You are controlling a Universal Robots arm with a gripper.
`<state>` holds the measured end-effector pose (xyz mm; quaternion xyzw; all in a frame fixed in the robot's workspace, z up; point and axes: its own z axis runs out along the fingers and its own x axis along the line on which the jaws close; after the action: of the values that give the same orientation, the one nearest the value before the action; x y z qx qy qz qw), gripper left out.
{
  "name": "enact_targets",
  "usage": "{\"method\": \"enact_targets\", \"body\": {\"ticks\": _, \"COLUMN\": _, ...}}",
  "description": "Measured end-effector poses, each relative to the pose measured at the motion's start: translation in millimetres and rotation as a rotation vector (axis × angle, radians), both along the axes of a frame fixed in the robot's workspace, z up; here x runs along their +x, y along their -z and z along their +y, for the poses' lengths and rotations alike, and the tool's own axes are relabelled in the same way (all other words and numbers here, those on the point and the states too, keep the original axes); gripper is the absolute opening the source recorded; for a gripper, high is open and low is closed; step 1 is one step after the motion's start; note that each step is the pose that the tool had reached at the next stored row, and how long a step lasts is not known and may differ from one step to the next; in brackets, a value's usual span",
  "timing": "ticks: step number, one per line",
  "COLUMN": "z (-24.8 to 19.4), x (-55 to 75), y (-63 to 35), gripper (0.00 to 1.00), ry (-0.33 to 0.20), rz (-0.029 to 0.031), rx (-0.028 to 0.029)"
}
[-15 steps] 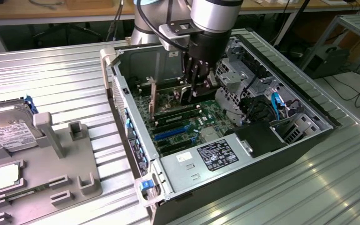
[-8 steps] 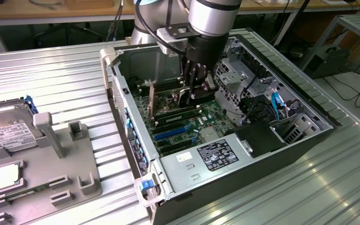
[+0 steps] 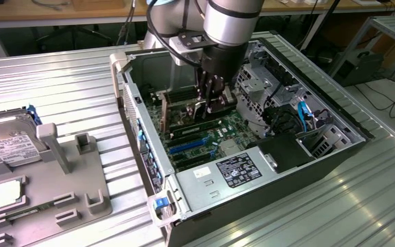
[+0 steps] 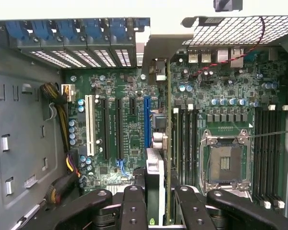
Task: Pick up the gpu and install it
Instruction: 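Insert the gpu into the slot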
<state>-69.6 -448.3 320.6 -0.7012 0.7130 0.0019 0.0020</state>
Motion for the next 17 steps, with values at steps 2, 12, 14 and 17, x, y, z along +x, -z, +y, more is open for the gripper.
{"method": "enact_targets", "body": {"ticks": 2, "z": -0.2, "x": -0.1, "y": 2.2, "gripper": 0.28, "ry": 0.000, "rz": 0.0001, "rx": -0.0001}}
{"method": "enact_targets", "body": {"ticks": 12, "z": -4.0, "x": -0.2, "y": 7.5, "gripper": 0.28, "ry": 0.000, "rz": 0.0000, "rx": 0.0000}}
{"method": "enact_targets", "body": {"ticks": 14, "z": -4.4, "x": -0.3, "y": 8.6, "gripper": 0.28, "ry": 0.000, "rz": 0.0000, "rx": 0.0001}}
{"method": "enact_targets", "body": {"ticks": 17, "z": -4.6, "x": -0.4, "y": 11.2, "gripper": 0.28, "ry": 0.000, "rz": 0.0000, "rx": 0.0000}}
